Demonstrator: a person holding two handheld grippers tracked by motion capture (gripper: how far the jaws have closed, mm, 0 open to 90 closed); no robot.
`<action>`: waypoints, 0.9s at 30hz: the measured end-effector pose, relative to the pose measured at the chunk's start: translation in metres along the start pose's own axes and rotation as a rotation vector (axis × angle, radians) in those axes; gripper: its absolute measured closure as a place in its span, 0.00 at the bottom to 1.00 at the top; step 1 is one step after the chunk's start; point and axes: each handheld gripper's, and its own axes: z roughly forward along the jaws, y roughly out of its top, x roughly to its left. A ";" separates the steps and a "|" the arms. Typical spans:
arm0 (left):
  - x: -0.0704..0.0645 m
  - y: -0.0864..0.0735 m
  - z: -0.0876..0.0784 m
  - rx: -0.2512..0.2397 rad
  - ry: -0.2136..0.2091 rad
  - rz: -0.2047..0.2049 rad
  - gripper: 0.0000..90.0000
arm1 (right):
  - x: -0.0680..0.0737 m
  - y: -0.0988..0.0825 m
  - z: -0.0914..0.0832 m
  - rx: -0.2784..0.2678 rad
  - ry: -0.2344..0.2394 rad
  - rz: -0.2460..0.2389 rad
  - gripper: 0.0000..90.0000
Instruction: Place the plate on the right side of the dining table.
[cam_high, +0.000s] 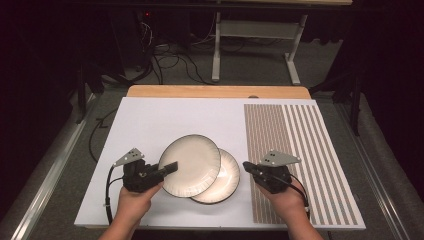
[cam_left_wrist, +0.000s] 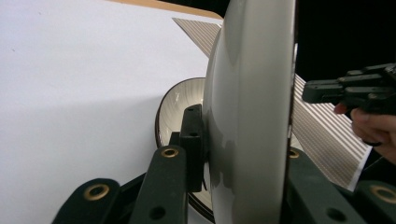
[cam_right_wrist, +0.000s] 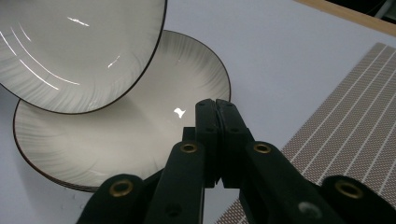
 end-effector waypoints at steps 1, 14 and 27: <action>0.000 0.000 0.000 -0.004 0.000 0.005 0.83 | 0.000 0.000 0.000 0.000 0.000 0.000 1.00; -0.005 0.001 -0.004 -0.029 0.044 0.082 0.83 | -0.015 -0.001 -0.032 -0.102 -0.057 0.056 0.75; -0.015 0.002 -0.005 -0.034 0.061 0.189 0.82 | -0.021 -0.009 -0.045 -0.201 -0.071 0.086 0.25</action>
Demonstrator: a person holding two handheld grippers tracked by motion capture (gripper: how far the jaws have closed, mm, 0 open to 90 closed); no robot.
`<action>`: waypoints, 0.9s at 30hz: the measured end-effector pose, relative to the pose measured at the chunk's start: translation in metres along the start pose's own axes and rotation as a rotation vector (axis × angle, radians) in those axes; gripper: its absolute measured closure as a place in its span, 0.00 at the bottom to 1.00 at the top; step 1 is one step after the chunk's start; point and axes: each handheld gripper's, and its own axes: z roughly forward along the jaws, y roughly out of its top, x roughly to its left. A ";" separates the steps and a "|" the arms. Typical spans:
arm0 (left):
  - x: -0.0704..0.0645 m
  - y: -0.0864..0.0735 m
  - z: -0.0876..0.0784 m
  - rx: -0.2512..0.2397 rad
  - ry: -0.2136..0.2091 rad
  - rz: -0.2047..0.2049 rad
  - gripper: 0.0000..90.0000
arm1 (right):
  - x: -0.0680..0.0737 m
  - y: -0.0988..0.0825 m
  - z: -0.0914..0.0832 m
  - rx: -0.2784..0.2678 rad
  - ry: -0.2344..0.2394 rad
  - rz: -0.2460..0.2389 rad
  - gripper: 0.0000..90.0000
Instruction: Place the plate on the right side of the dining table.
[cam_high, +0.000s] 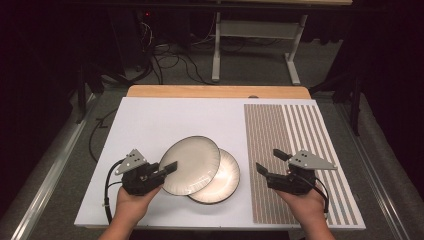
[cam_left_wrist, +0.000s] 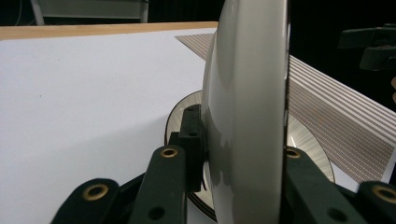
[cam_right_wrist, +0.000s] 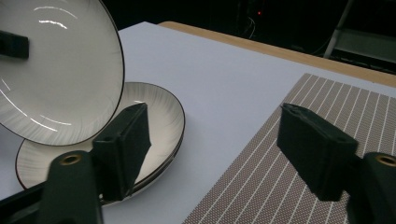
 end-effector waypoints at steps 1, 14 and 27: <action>0.000 0.000 0.000 0.002 0.000 0.003 0.82 | 0.000 0.000 -0.001 -0.012 0.000 0.001 0.18; 0.000 0.001 -0.001 0.024 0.006 0.041 0.81 | 0.000 0.000 0.000 -0.025 -0.026 0.005 0.01; 0.002 0.002 -0.002 0.040 -0.002 0.054 0.81 | 0.011 0.002 0.008 -0.039 -0.007 -0.011 0.01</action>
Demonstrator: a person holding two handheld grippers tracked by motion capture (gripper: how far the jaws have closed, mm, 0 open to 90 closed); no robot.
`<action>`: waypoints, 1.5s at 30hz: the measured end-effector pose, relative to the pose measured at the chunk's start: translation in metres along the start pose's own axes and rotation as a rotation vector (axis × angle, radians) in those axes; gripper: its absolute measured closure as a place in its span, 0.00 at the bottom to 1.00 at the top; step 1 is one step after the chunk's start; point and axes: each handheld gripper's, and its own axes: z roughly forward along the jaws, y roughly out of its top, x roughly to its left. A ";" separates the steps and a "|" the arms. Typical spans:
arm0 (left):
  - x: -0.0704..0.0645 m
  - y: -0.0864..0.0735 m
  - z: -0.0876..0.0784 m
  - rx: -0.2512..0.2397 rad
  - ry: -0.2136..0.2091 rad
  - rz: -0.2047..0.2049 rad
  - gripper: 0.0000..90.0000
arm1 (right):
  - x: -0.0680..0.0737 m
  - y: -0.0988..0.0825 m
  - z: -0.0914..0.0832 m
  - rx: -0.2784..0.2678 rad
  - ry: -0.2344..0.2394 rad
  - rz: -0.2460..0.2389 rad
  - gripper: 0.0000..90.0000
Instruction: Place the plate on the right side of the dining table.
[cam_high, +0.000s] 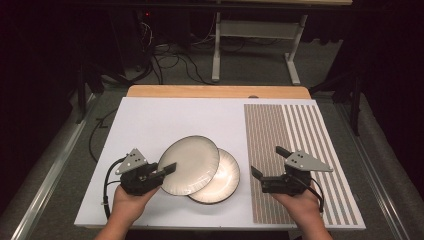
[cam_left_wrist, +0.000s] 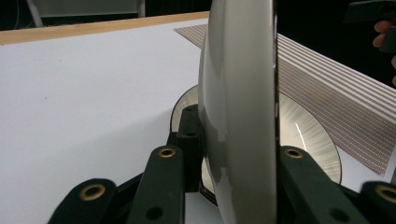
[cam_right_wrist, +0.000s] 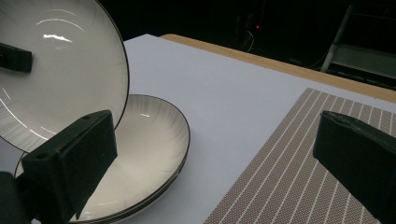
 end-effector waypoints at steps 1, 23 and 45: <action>0.000 0.000 0.000 0.001 0.000 0.000 0.81 | 0.001 0.000 0.001 0.002 0.002 -0.005 0.01; 0.001 -0.001 -0.001 0.005 -0.004 0.002 0.81 | 0.039 0.008 0.038 0.038 0.116 -0.096 0.06; 0.002 -0.002 -0.001 0.003 -0.002 -0.010 0.80 | 0.059 0.020 0.080 0.064 0.212 -0.029 0.21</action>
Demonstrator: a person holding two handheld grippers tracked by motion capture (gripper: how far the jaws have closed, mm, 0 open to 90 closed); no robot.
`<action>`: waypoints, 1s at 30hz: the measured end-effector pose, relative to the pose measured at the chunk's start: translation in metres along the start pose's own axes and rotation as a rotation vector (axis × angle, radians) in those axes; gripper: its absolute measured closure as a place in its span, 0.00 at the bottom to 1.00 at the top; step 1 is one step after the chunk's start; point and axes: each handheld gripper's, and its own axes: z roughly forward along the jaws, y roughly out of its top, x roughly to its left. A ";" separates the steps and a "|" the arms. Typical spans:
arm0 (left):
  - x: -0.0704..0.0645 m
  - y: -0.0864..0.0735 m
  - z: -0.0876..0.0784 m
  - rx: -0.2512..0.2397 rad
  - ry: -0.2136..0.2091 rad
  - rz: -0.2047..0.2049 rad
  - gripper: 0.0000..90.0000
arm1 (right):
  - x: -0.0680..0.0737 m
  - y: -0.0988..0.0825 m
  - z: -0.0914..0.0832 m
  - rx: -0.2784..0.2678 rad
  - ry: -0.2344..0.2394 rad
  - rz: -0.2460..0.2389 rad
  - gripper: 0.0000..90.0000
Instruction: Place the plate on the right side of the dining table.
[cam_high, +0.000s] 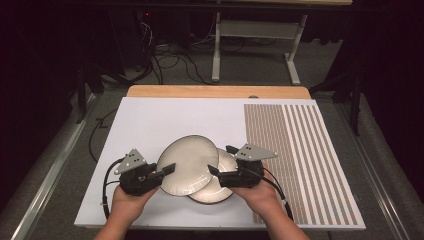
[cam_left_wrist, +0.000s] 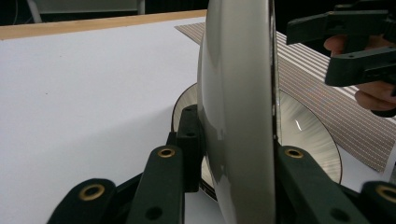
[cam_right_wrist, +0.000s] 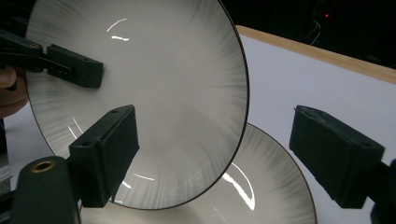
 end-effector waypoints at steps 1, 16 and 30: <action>0.000 0.000 0.000 0.001 0.002 0.001 0.80 | -0.002 -0.001 0.005 0.006 0.005 0.011 0.23; 0.001 -0.001 0.000 -0.003 0.002 0.006 0.80 | -0.007 -0.018 0.029 0.058 0.044 0.087 0.48; 0.003 -0.004 0.002 -0.021 -0.001 -0.012 0.80 | -0.012 -0.023 0.034 0.069 0.079 0.165 0.75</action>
